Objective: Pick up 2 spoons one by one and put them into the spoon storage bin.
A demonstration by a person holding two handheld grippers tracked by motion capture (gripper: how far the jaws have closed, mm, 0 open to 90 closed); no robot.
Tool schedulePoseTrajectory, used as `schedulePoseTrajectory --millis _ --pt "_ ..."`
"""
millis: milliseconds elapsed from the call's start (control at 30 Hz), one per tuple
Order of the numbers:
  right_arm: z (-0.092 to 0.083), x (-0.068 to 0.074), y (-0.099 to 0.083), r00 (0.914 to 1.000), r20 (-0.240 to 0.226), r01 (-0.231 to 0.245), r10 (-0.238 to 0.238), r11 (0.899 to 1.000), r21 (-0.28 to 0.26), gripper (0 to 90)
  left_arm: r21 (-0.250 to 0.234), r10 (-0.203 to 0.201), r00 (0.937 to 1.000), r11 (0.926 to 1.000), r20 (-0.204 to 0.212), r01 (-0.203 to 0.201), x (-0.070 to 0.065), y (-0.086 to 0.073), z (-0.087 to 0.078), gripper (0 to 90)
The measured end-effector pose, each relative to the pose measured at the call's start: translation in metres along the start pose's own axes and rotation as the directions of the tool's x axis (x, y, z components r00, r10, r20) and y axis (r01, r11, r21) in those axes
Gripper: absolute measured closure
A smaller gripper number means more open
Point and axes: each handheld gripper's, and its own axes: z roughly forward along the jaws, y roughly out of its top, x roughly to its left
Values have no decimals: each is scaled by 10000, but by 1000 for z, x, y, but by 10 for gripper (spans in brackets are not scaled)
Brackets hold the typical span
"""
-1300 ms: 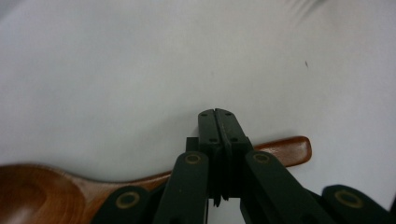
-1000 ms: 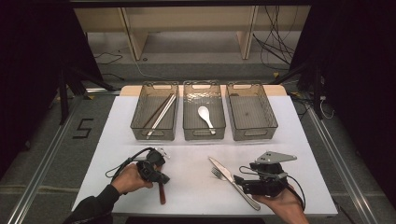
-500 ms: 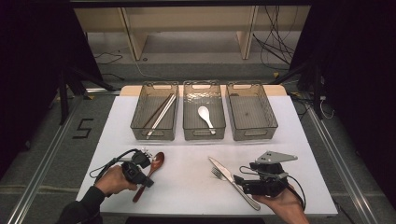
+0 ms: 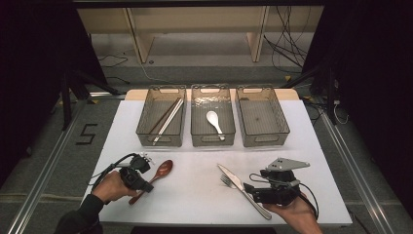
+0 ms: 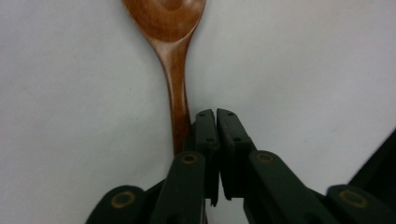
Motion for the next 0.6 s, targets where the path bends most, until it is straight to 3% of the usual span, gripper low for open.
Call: schedulePoseTrajectory --millis 133,233,433,600 --pt "1 0 0 10000 -5 18 -18 10000 8 271 -683 -238 9997 9974 -112 229 2 2 -11 769" --pt "1 0 0 10000 -21 32 -32 10000 8 271 -1121 -361 9976 9933 -589 293 4 3 -18 591" --pt "1 0 0 10000 -32 48 -48 10000 52 271 -915 -573 9935 9946 -981 483 5 5 -13 387" --pt "2 1 0 10000 -40 47 -47 10000 67 272 -571 -538 9931 9972 -1046 480 7 9 -4 419"
